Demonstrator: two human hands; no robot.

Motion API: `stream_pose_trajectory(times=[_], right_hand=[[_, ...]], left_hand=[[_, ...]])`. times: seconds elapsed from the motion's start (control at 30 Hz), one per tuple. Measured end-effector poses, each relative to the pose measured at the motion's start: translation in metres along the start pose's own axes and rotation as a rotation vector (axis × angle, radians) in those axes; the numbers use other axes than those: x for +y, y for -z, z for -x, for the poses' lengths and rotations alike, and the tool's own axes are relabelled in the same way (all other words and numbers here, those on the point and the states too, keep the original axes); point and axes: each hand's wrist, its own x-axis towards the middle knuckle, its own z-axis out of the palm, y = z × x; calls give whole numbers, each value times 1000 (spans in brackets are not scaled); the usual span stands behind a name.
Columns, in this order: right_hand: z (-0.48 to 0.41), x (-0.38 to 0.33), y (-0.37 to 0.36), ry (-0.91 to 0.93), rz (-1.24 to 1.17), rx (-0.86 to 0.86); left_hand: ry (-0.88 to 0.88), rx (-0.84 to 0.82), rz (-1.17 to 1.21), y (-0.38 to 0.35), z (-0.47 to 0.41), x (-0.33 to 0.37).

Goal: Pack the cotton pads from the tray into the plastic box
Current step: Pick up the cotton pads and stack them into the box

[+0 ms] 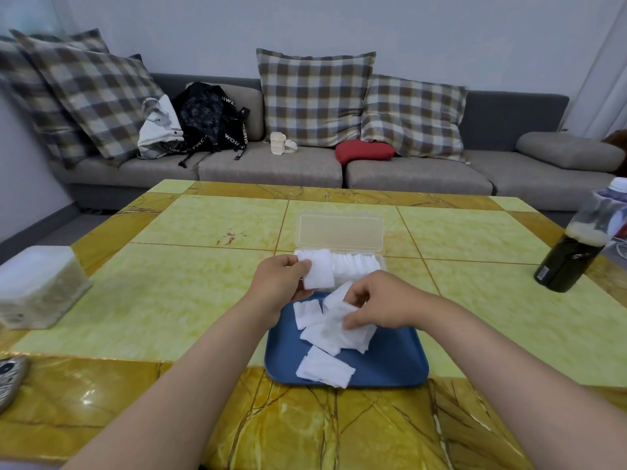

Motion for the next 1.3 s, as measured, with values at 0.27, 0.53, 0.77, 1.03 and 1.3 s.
stream_pose_trajectory(times=[0.27,0.53,0.77,1.03,1.3], right_hand=[[7,5,23,-98,-491,61],[5,9,23,-107,-271,114],[7,-7,25,-73,-788,206],[8,-10,25,-86,-701,282],[8,-9,25,-107,-638,389]], left_hand=[[4,50,-22,-4,1,-3],[-61,74,-98,-7,3,-4],[58,-111,127,-21,12,-4],[108,-268,281,-32,23,5],[59,-319,198,-30,25,8]])
